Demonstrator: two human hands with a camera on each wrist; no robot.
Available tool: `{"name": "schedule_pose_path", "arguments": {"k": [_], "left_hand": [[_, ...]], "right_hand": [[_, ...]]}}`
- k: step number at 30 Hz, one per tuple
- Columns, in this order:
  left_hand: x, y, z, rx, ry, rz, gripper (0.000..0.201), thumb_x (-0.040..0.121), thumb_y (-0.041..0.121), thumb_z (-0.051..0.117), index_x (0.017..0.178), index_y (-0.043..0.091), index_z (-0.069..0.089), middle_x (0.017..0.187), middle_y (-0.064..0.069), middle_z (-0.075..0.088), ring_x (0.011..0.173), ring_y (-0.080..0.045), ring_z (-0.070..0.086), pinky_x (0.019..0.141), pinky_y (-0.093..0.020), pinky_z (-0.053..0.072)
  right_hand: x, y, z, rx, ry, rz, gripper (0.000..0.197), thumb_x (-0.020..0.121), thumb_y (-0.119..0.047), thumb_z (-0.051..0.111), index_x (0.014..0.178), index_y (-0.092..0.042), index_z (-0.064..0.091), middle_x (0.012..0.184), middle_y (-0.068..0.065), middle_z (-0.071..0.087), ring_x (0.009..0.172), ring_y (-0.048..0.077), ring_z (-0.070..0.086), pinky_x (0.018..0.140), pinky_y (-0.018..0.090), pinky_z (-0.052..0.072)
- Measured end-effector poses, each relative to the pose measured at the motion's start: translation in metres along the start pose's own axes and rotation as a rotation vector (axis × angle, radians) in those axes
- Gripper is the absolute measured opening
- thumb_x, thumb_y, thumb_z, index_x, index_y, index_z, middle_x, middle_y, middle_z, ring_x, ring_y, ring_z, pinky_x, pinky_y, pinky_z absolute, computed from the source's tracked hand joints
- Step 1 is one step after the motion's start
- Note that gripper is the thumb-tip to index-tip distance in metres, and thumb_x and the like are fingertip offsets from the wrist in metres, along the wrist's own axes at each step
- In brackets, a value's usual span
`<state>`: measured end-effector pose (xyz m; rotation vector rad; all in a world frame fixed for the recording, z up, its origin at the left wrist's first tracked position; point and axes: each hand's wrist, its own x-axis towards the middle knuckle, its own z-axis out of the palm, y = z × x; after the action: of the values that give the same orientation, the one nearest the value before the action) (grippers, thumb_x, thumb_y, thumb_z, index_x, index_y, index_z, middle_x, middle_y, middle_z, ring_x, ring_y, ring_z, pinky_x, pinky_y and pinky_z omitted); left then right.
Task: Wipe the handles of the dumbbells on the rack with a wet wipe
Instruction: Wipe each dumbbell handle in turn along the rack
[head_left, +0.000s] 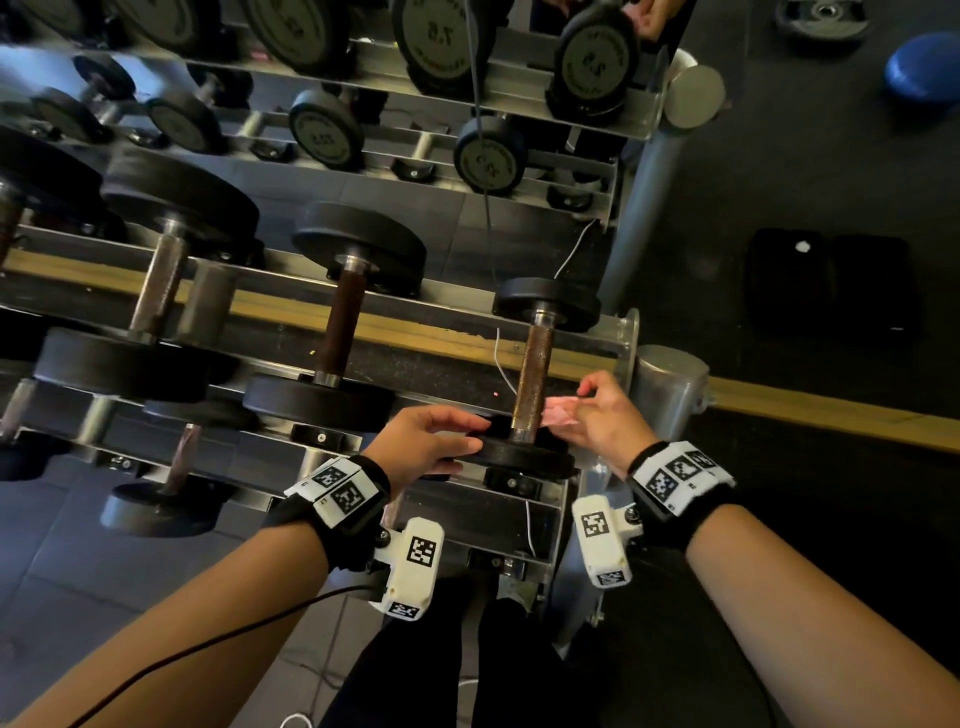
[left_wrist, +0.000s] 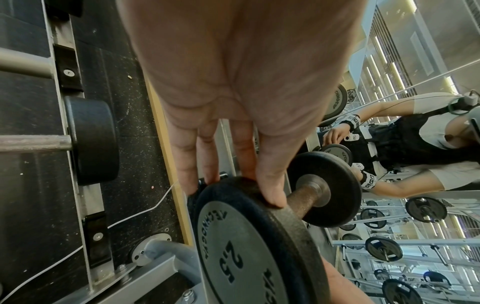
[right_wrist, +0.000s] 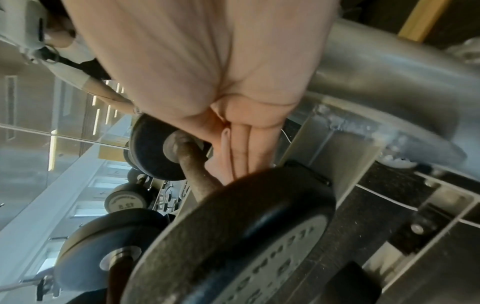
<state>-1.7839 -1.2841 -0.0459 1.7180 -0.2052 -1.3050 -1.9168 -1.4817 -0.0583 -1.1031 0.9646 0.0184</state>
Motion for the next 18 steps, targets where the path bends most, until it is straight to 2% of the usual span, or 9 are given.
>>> {"name": "schedule_pose_path", "arguments": {"k": [2,4,5,8,14,18], "left_hand": [[-0.001,0.000,0.000,-0.001,0.010,-0.003,0.023,0.086,0.003,0.071,0.103,0.018,0.075,0.108,-0.005,0.075,0.099,-0.022,0.072,0.086,-0.037,0.060],[-0.001,0.000,0.000,0.000,0.016,-0.005,0.023,0.086,0.003,0.071,0.103,0.017,0.075,0.108,-0.006,0.075,0.099,-0.022,0.072,0.087,-0.038,0.059],[-0.001,0.000,0.001,-0.003,0.019,-0.003,0.022,0.086,0.003,0.071,0.103,0.017,0.075,0.109,-0.006,0.075,0.100,-0.023,0.072,0.088,-0.038,0.059],[-0.002,-0.001,0.003,-0.010,0.019,0.006,0.022,0.087,0.003,0.070,0.101,0.018,0.076,0.109,-0.007,0.074,0.102,-0.024,0.071,0.091,-0.039,0.058],[-0.003,-0.004,0.002,-0.029,0.029,0.011,0.021,0.087,0.003,0.070,0.103,0.016,0.075,0.111,-0.009,0.074,0.103,-0.025,0.070,0.090,-0.037,0.058],[-0.003,-0.002,0.003,-0.015,0.021,0.010,0.023,0.087,0.004,0.070,0.108,0.013,0.073,0.112,-0.008,0.073,0.105,-0.024,0.070,0.090,-0.035,0.057]], "right_hand": [[0.006,0.001,0.012,0.030,0.055,0.015,0.017,0.100,0.002,0.045,0.102,-0.014,0.039,0.097,0.012,0.060,0.086,0.021,0.066,0.068,0.029,0.056],[0.010,0.005,0.018,0.032,0.071,0.021,0.016,0.100,-0.001,0.047,0.098,-0.016,0.041,0.090,0.010,0.060,0.074,0.018,0.063,0.066,0.028,0.053],[0.011,0.007,0.016,0.037,0.063,0.023,0.017,0.099,0.000,0.047,0.096,-0.017,0.042,0.092,0.011,0.062,0.074,0.018,0.065,0.065,0.028,0.055],[0.013,0.008,0.000,0.077,0.040,0.027,0.022,0.098,0.003,0.048,0.096,-0.019,0.043,0.108,0.016,0.061,0.088,0.025,0.070,0.064,0.030,0.059],[0.018,0.005,0.015,0.233,0.069,-0.047,0.022,0.099,0.003,0.045,0.093,-0.018,0.040,0.095,0.010,0.065,0.065,0.008,0.070,0.061,0.025,0.059],[0.015,0.012,0.011,0.131,0.037,-0.057,0.023,0.098,0.007,0.043,0.099,-0.015,0.037,0.096,0.010,0.065,0.067,0.010,0.072,0.058,0.022,0.058]]}}
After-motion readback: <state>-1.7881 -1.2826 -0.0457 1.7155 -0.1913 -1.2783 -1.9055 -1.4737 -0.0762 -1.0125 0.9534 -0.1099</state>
